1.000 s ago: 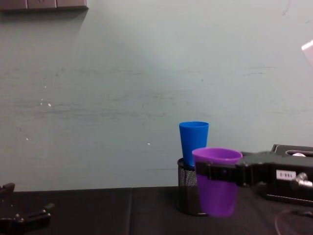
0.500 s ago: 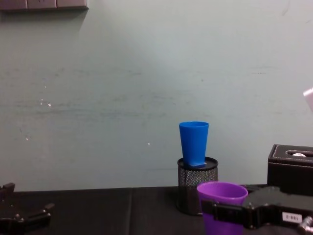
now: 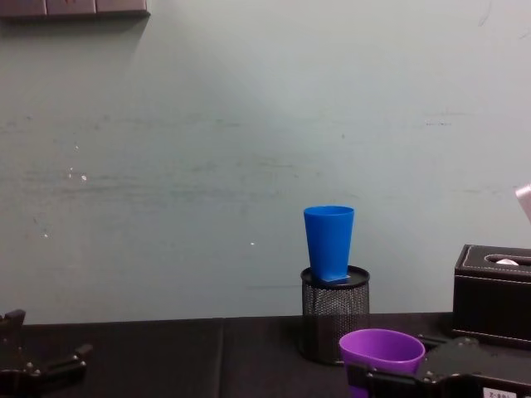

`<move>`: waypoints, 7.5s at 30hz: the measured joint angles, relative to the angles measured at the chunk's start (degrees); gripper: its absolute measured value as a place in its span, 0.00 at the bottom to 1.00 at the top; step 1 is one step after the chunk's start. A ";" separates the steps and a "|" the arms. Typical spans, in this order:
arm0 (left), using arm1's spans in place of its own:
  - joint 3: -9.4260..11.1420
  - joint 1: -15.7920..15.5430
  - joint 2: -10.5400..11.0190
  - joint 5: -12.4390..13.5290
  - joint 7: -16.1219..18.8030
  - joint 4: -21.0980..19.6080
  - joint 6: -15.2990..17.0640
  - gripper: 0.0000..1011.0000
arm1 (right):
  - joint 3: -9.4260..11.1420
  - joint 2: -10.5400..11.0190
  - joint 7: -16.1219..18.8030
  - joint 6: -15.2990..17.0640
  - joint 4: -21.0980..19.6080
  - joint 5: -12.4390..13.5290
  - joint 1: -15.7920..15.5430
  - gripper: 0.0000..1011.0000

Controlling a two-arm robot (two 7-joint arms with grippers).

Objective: Pick up one cup with a gripper and tap it against the other cup.

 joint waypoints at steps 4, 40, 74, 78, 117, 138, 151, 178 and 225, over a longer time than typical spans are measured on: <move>0.00 0.00 0.00 0.00 0.00 0.00 0.00 0.99 | 0.38 -0.34 0.14 -0.26 0.74 -0.20 -0.07 0.71; 0.00 0.00 0.00 0.00 0.00 0.00 0.00 0.99 | 0.90 -1.87 1.10 -0.15 4.12 -0.33 0.42 0.71; 0.00 0.00 0.00 0.00 0.00 0.00 0.00 0.99 | 2.49 -1.51 -1.09 -6.46 0.31 -2.89 -1.67 0.99; 0.00 0.00 0.00 0.00 0.00 0.00 0.00 0.99 | 4.93 -2.23 -1.34 -9.02 -0.82 -1.30 -2.89 0.99; 0.00 0.00 0.00 0.00 0.00 0.00 0.00 0.99 | 15.67 -10.88 -29.04 0.02 -0.30 -10.55 -5.22 0.99; 0.00 0.00 0.00 0.00 0.00 0.00 0.00 0.99 | 15.58 -10.89 -29.41 -0.04 -0.30 -10.62 -5.24 0.99; 0.00 0.00 0.00 0.00 0.00 0.00 0.00 0.99 | 15.58 -10.89 -29.50 -0.04 -0.30 -10.62 -5.24 0.99; 0.00 0.00 0.00 0.00 0.00 0.00 0.00 0.99 | 15.58 -10.89 -29.50 -0.03 -0.30 -10.62 -5.24 0.99; 0.00 0.00 0.00 0.00 0.00 0.00 0.00 0.99 | 15.58 -10.89 -29.50 -0.03 -0.31 -10.62 -5.24 0.99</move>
